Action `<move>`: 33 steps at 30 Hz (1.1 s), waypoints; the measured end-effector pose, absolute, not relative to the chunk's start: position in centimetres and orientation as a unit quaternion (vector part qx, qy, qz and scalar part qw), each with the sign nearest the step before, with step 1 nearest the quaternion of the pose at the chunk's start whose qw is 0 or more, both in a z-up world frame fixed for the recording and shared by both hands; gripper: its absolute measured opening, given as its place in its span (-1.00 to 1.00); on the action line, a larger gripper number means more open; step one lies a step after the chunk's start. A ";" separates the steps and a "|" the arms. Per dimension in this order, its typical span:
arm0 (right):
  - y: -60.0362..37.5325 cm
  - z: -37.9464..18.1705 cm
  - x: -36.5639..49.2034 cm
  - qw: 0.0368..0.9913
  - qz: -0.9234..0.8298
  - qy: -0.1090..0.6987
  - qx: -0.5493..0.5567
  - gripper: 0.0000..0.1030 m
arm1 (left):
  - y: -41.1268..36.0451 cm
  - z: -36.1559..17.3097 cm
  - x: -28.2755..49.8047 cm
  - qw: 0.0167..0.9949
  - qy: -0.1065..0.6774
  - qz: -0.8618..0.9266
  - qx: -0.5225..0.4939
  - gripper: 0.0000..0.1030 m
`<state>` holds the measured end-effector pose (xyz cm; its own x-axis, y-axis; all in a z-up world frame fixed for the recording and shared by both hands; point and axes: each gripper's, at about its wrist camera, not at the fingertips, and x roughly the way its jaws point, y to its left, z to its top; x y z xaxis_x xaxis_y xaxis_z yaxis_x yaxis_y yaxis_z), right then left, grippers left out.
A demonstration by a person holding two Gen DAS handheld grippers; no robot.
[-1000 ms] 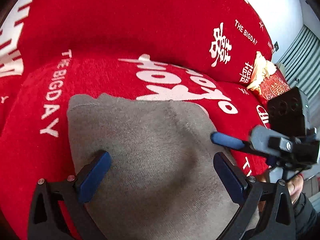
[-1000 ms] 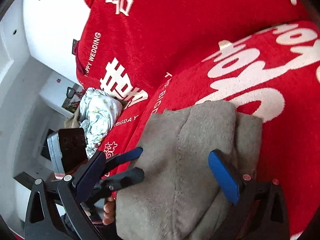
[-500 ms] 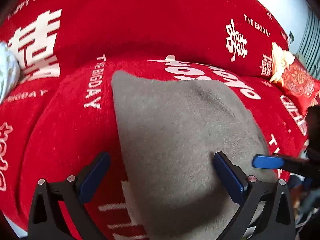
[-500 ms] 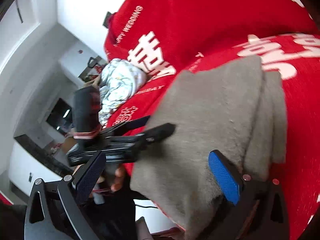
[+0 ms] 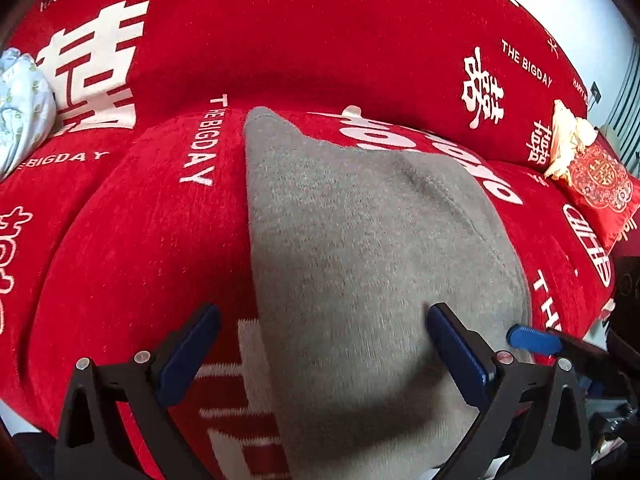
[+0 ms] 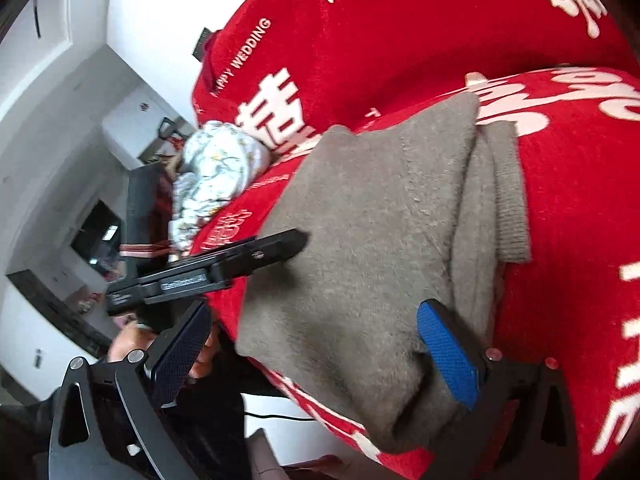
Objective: Fold small clothes
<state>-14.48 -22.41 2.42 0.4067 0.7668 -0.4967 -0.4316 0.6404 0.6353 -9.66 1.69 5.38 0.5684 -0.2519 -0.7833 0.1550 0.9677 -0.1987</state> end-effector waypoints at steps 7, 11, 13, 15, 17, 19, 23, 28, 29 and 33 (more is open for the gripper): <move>-19.7 5.2 -17.0 0.899 0.178 0.400 0.010 0.99 | 0.9 7.2 -12.8 0.898 0.436 -0.059 0.016 1.00; -18.4 6.8 -17.2 0.911 0.124 0.392 -0.036 0.99 | 0.3 8.4 -14.5 0.904 0.422 -0.063 0.014 1.00; -18.0 7.3 -17.0 0.912 0.094 0.395 -0.056 0.99 | 0.3 9.0 -15.1 0.904 0.421 -0.075 0.000 1.00; -17.9 7.9 -17.1 0.910 0.085 0.400 -0.067 0.99 | 0.3 9.6 -15.7 0.906 0.417 -0.073 -0.011 1.00; -17.4 8.3 -17.4 0.911 0.086 0.397 -0.074 0.99 | 0.4 10.1 -16.1 0.909 0.411 -0.069 -0.021 1.00; -17.2 8.6 -17.8 0.911 0.087 0.395 -0.081 0.99 | 0.9 10.8 -16.6 0.912 0.404 -0.057 -0.034 1.00; -16.9 9.1 -18.3 0.913 0.091 0.390 -0.080 0.99 | 1.6 11.4 -17.1 0.916 0.400 -0.020 -0.033 1.00; -16.6 9.4 -18.8 0.914 0.097 0.386 -0.081 0.99 | 1.3 12.1 -17.9 0.922 0.387 -0.011 -0.005 1.00; -16.5 9.4 -18.8 0.914 0.098 0.387 -0.080 0.99 | 1.0 12.2 -18.2 0.924 0.382 -0.008 0.002 1.00; -16.5 9.5 -19.1 0.914 0.100 0.385 -0.079 0.99 | 0.5 12.8 -19.0 0.930 0.367 0.015 0.005 1.00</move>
<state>-19.06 -16.47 9.50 0.6839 0.1215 -0.7194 -0.2427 0.9678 -0.0673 -18.97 0.50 12.84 0.7306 0.0311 -0.6821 -0.0233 0.9995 0.0206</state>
